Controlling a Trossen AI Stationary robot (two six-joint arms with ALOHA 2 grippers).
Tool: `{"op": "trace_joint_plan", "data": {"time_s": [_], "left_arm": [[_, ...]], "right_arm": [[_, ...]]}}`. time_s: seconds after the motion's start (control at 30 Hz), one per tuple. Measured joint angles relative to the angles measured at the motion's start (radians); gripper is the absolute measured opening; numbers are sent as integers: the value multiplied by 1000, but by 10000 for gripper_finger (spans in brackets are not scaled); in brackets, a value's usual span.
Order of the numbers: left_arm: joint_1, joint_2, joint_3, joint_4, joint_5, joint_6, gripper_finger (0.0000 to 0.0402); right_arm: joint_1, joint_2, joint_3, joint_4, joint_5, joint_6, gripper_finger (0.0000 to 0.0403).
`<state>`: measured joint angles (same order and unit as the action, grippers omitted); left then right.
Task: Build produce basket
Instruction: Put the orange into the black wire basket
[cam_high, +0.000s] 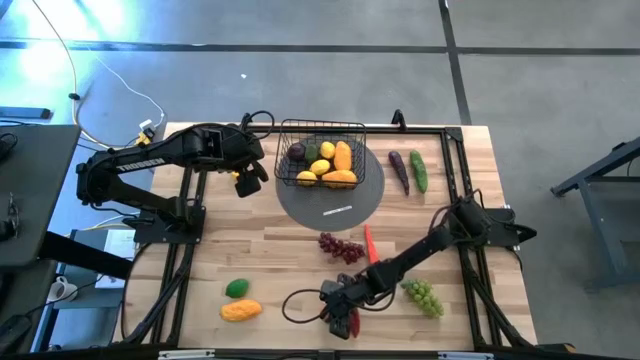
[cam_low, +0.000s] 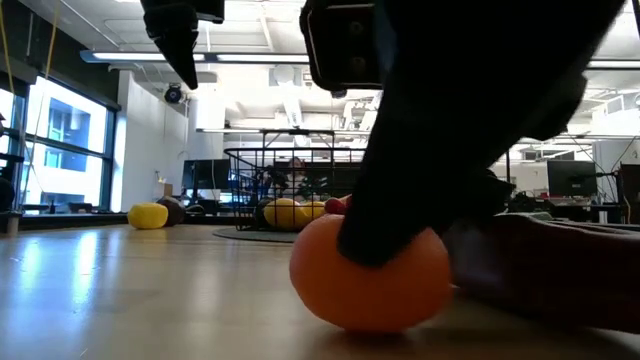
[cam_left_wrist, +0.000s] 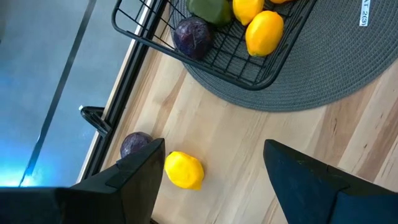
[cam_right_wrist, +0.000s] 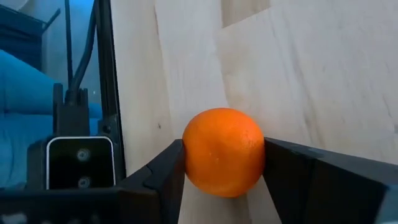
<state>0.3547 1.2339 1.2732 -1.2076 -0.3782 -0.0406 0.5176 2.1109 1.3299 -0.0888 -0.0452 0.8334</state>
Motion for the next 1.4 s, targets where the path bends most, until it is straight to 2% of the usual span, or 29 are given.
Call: {"op": "trace_joint_plan", "data": {"time_s": [0.37,0.67,0.93,1.4], "left_arm": [[0,0,0,0,-31,17,264],[22,0,0,-4,-52,6,264],[77,0,0,-8,-50,-1,264],[177,-1,0,-8,-41,-28,264]], "right_arm": [[-83,-76,-4,-26,69,-38,161],[-207,-177,-3,-61,138,-114,160],[-352,-288,-3,-91,151,-213,160],[-643,-441,-1,-143,154,-493,160]]}}
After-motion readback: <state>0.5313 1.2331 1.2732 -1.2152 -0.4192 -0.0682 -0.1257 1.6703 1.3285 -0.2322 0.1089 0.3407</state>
